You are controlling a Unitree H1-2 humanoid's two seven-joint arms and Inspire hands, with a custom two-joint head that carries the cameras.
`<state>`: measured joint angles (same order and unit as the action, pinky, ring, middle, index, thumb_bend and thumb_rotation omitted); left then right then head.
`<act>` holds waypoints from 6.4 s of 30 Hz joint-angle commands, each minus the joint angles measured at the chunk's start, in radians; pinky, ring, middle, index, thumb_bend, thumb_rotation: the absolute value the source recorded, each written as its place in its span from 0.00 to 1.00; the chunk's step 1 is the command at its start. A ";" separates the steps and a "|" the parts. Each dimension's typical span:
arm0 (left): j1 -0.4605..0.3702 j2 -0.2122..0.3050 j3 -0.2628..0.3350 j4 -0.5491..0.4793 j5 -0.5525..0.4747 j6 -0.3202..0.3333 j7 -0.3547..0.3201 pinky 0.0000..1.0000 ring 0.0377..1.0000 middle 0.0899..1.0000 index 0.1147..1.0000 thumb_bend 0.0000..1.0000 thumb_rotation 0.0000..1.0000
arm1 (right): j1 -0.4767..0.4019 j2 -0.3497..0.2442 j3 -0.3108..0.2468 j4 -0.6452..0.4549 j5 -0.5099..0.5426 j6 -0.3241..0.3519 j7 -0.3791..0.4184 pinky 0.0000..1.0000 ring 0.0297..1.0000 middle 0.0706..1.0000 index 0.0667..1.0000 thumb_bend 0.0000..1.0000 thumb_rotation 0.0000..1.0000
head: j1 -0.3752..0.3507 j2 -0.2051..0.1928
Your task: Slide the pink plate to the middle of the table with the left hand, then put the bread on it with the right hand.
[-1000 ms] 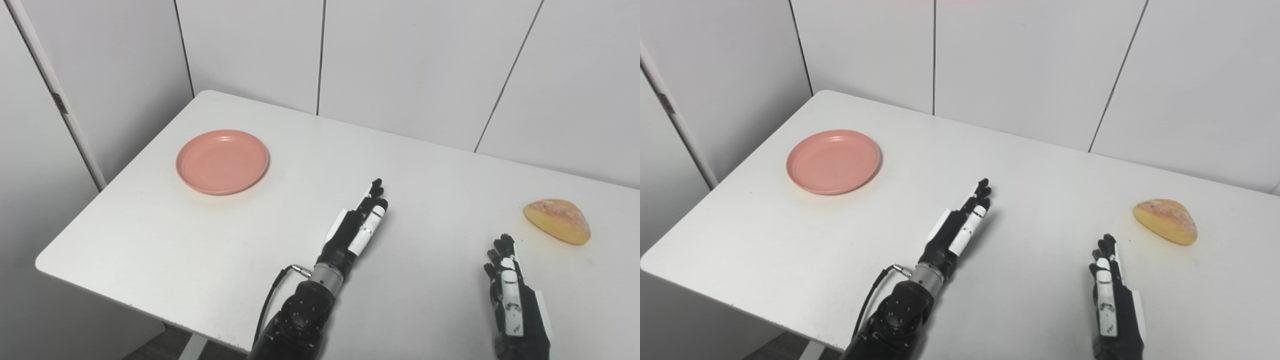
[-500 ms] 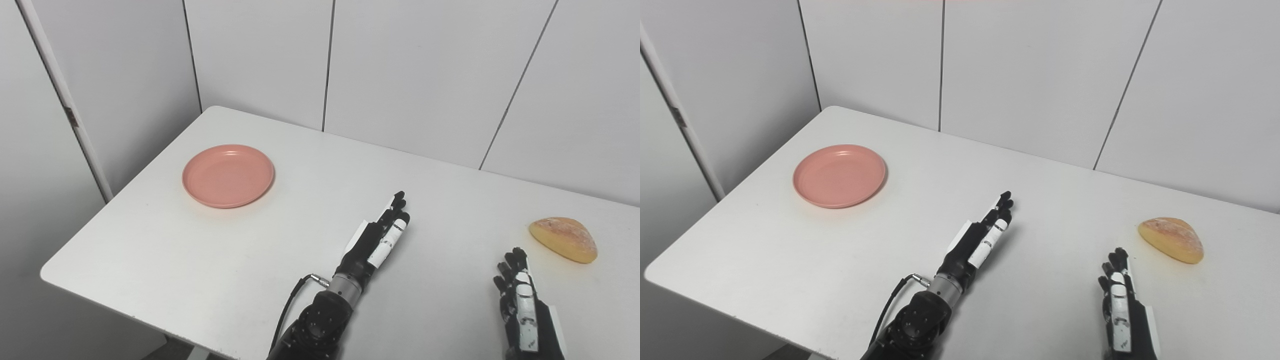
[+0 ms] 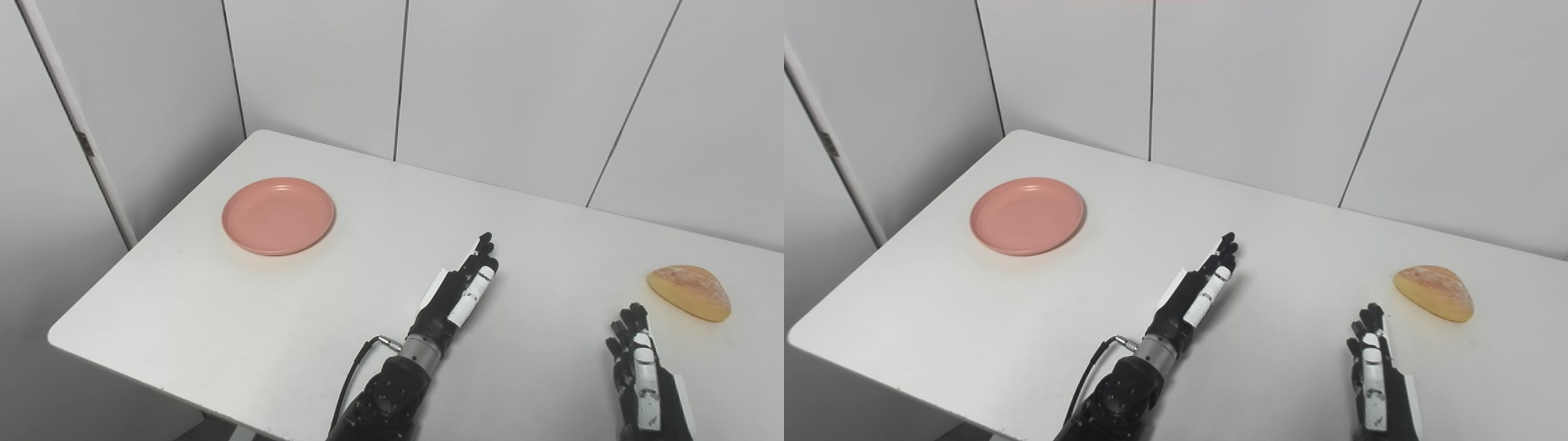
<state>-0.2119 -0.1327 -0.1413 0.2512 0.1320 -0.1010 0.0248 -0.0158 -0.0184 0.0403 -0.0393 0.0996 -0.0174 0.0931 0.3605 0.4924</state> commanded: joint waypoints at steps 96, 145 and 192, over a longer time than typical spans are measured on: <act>-0.306 0.531 0.558 0.029 -0.314 0.164 0.054 0.94 0.94 0.93 0.94 0.39 1.00 | 0.002 -0.028 -0.027 0.045 0.032 -0.027 0.027 1.00 1.00 1.00 1.00 0.18 1.00 | 0.046 0.003; -0.205 0.562 0.647 0.118 -0.460 0.148 0.044 0.88 0.88 0.87 0.86 0.37 1.00 | 0.001 -0.034 -0.042 0.026 0.027 -0.007 0.027 1.00 1.00 1.00 1.00 0.15 1.00 | 0.078 0.017; -0.346 0.524 0.522 0.475 -0.472 0.130 -0.020 0.89 0.87 0.87 0.87 0.36 1.00 | 0.011 -0.030 -0.042 -0.001 0.020 0.011 0.022 1.00 1.00 1.00 1.00 0.16 1.00 | 0.067 0.041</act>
<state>-0.5198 0.4032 0.3979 0.7194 -0.3344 0.0210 0.0364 -0.0211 -0.0477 0.0030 -0.0418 0.1140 -0.0113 0.1174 0.4295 0.5308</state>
